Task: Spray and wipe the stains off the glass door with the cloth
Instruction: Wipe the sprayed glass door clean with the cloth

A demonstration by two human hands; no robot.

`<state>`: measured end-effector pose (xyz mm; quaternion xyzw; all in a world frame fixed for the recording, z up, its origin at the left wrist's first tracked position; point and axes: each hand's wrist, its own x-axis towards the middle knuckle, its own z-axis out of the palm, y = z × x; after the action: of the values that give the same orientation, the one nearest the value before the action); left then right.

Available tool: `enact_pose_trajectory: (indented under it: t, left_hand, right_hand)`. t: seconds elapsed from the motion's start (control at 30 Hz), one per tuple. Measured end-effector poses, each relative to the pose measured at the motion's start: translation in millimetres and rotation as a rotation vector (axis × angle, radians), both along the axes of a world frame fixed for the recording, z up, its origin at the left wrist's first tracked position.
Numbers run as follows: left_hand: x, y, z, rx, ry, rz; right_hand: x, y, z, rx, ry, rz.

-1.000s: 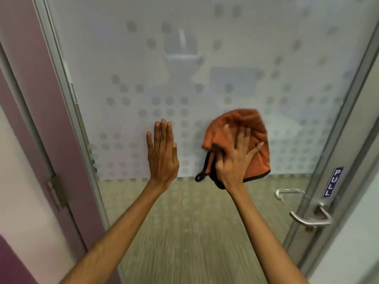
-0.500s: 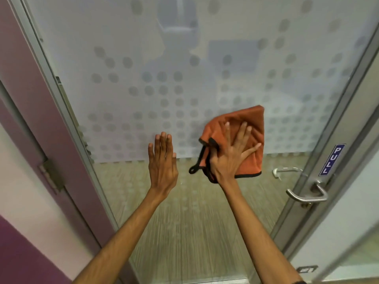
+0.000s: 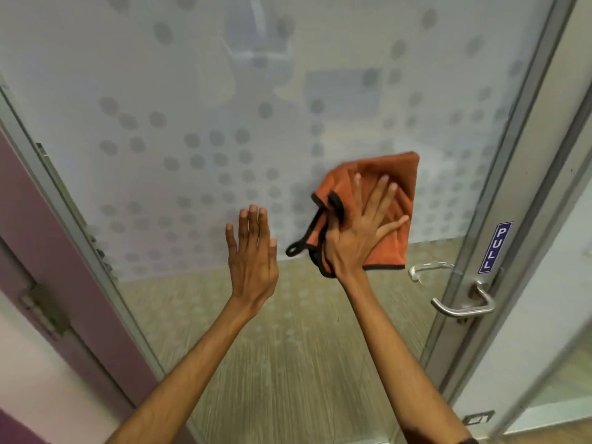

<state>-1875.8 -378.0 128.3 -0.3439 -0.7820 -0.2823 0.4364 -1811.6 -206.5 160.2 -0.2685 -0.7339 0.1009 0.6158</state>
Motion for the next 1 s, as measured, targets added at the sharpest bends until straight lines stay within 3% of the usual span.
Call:
enact_pose_trajectory:
  t: [0.2, 0.4, 0.57, 0.77, 0.83, 0.93, 1.0]
  left_hand:
    - [6.0, 37.1, 41.9, 0.053, 0.057, 0.048]
    - [14.2, 49.4, 53.6, 0.082, 0.049, 0.078]
    - [20.5, 71.8, 70.3, 0.018, 0.115, 0.074]
    - [25.7, 81.1, 80.0, -0.007, 0.128, 0.083]
    - [31.2, 93.6, 87.8, 0.014, 0.120, 0.075]
    - [37.8, 108.2, 99.0, 0.033, 0.103, 0.088]
    - [37.6, 108.8, 106.0, 0.027, 0.112, 0.095]
  right_hand:
    - [23.9, 10.5, 0.1, 0.162, -0.118, 0.105]
    - [21.6, 55.7, 62.4, 0.054, 0.082, -0.016]
    - [39.7, 75.5, 26.3, 0.232, -0.023, 0.103]
    - [44.5, 114.2, 102.9, -0.204, 0.408, -0.049]
    - [39.4, 103.1, 111.4, -0.104, 0.334, -0.003]
    - [52.4, 96.8, 75.9, 0.194, 0.028, 0.064]
    - [68.0, 116.3, 76.3, 0.156, -0.008, 0.047]
